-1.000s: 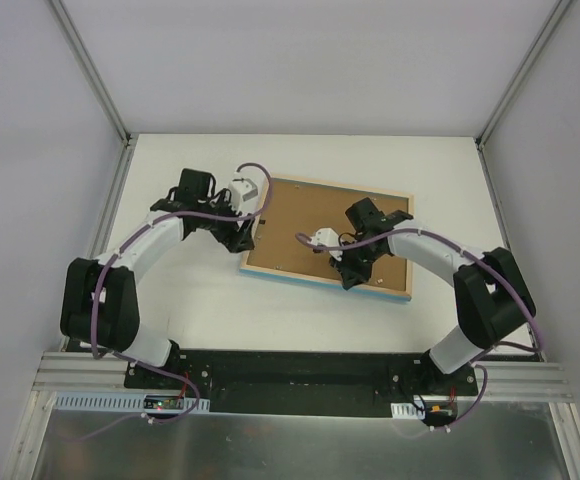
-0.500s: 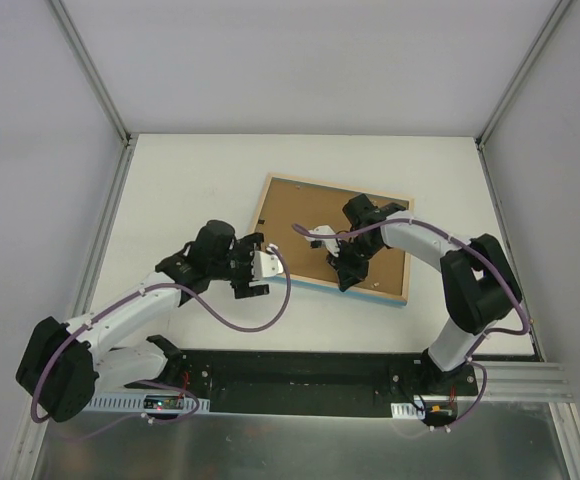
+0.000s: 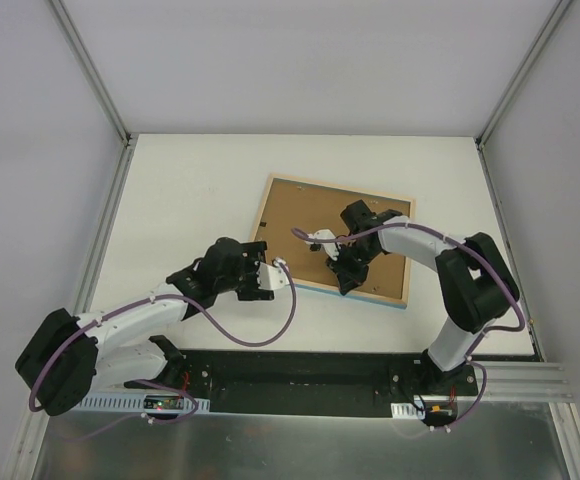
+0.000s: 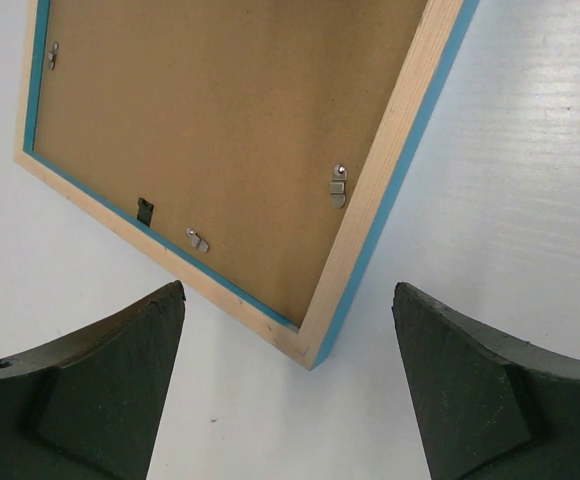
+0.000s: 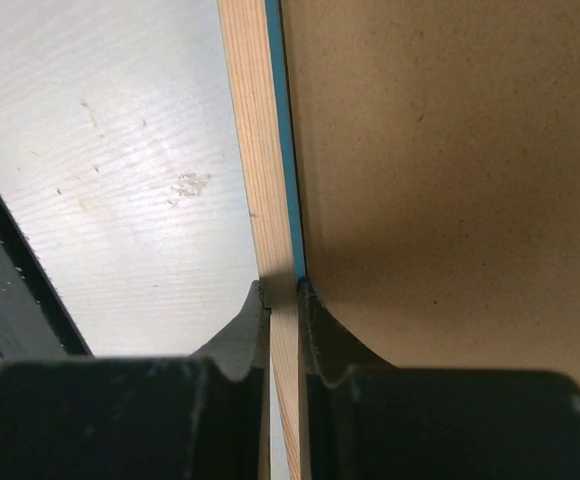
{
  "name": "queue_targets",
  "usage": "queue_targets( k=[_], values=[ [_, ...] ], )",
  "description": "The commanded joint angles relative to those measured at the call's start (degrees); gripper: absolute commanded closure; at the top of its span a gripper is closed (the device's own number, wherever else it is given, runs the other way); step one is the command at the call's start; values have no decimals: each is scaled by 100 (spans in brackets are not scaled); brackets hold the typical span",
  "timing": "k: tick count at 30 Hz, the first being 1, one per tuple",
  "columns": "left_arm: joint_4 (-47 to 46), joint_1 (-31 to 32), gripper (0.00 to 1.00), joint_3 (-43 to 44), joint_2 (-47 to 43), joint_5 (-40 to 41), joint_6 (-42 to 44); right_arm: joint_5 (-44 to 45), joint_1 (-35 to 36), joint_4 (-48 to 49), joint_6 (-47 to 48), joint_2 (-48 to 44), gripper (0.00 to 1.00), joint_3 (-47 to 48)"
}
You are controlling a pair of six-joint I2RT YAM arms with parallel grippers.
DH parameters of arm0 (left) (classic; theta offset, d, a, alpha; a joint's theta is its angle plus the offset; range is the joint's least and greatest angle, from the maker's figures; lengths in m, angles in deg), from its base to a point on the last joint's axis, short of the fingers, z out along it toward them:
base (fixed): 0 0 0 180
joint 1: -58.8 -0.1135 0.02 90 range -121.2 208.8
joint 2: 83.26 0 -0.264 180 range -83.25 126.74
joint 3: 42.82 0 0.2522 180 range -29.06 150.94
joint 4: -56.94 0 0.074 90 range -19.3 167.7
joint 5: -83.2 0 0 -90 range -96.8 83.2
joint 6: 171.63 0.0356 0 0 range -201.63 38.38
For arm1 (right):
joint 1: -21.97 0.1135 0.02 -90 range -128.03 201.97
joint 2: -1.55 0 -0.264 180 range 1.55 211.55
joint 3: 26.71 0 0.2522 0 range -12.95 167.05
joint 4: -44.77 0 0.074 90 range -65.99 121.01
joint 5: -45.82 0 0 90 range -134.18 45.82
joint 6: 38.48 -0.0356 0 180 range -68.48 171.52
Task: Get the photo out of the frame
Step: Turn over the photo frame at the center of the board.
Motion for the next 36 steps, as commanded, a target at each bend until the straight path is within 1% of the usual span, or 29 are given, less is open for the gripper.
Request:
queue_targets(
  k=[1,7,8,9,10,12,18,21,25,29,30,33,36],
  values=[
    [-303,111,17,-192,-14,93,-146,615,204,437,-493,-210,99,-285],
    [-286,339,18,-245,-58,304,-173,1300,485,701,-617,-324,99,-390],
    [-268,348,18,-236,-84,330,-190,1406,547,727,-573,-360,92,-417],
    [-233,374,18,-236,-119,348,-190,1512,599,745,-555,-386,81,-452],
    [-215,401,18,-236,-163,374,-216,1556,644,771,-529,-430,74,-496],
    [-145,436,18,-245,-242,401,-234,1670,766,841,-467,-535,66,-636],
    [57,542,18,-263,-576,532,-269,2040,1004,973,-467,-588,59,-751],
    [197,586,18,-280,-778,585,-305,2189,1092,991,-519,-554,58,-760],
    [408,665,18,-359,-1121,577,-357,2365,1171,1018,-625,-492,69,-742],
    [558,691,18,-473,-1297,480,-410,2541,1268,1053,-695,-413,90,-751],
    [550,700,17,-500,-1288,471,-410,2576,1294,1062,-704,-395,99,-742],
    [523,761,17,-500,-1113,462,-358,2655,1303,1018,-739,-360,99,-707],
    [226,831,17,-482,-780,523,-182,2516,1294,825,-678,-342,99,-567]
  ],
)
